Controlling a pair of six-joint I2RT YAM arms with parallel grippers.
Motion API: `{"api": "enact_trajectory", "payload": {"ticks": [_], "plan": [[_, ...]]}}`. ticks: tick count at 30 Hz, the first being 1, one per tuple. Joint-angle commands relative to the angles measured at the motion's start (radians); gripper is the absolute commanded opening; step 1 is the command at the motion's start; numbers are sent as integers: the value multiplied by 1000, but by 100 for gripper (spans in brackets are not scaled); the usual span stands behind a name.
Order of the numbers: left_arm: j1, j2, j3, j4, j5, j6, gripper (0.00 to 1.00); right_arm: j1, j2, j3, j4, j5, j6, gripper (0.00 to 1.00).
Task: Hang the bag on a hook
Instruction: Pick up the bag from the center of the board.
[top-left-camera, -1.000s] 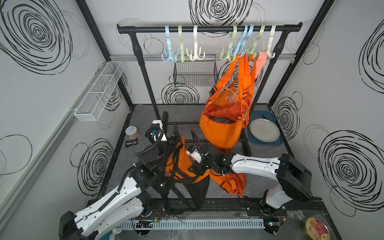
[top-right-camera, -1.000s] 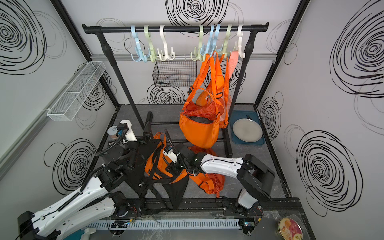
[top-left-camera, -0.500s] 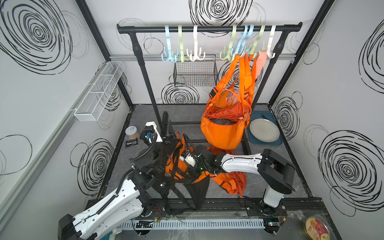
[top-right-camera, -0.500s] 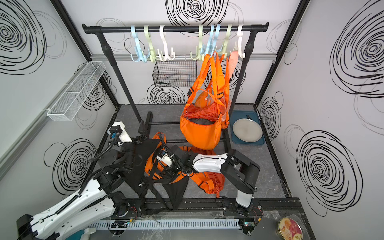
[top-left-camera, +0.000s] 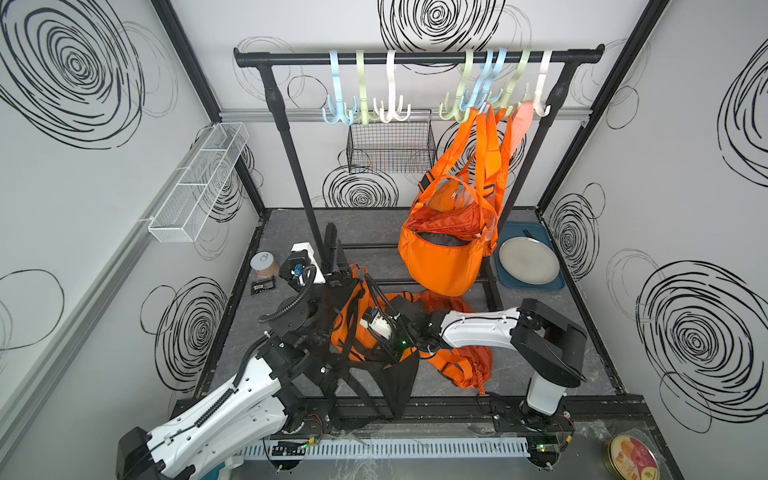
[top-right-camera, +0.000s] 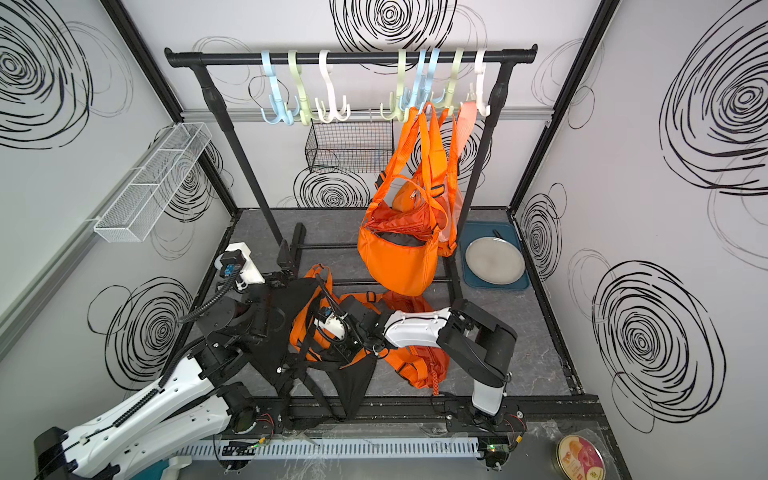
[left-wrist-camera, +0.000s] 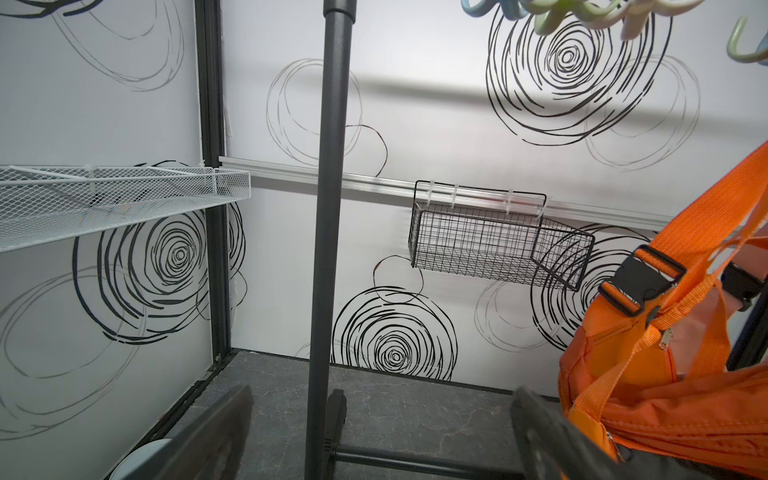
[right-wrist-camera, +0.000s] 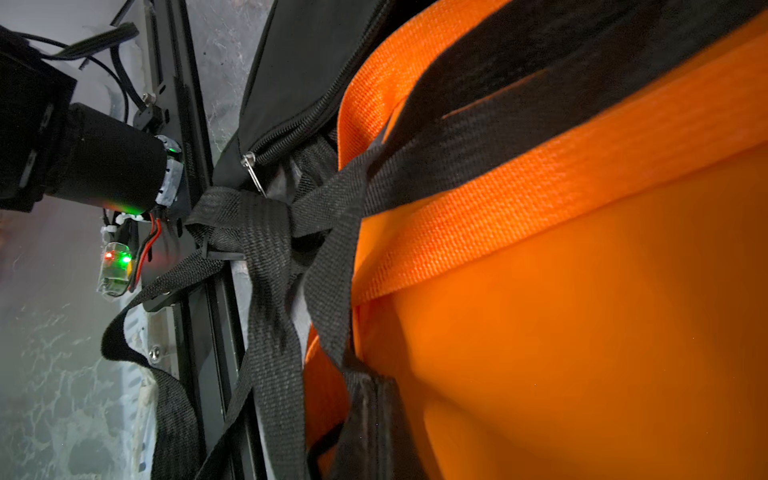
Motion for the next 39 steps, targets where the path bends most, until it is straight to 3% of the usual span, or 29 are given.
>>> {"api": "enact_trajectory", "payload": {"ticks": [1, 6, 14, 21, 28, 35, 39], "plan": [[11, 9, 1, 43, 27, 19, 99, -22, -117, 5, -58, 82, -43, 0], [17, 23, 14, 14, 150, 25, 99, -50, -258, 46, -123, 171, -82, 0], [21, 8, 22, -63, 559, 108, 99, -111, -443, 78, -123, 268, -143, 0], [16, 33, 54, -151, 741, 139, 99, -224, -541, 143, -125, 168, -129, 0], [14, 133, 100, -188, 808, 134, 99, -248, -555, 248, -169, 26, -138, 0], [18, 175, 131, -216, 779, 173, 100, -249, -568, 292, -215, -30, -160, 0], [18, 156, 127, -224, 762, 193, 92, -256, -574, 318, -267, -43, -179, 0]]}}
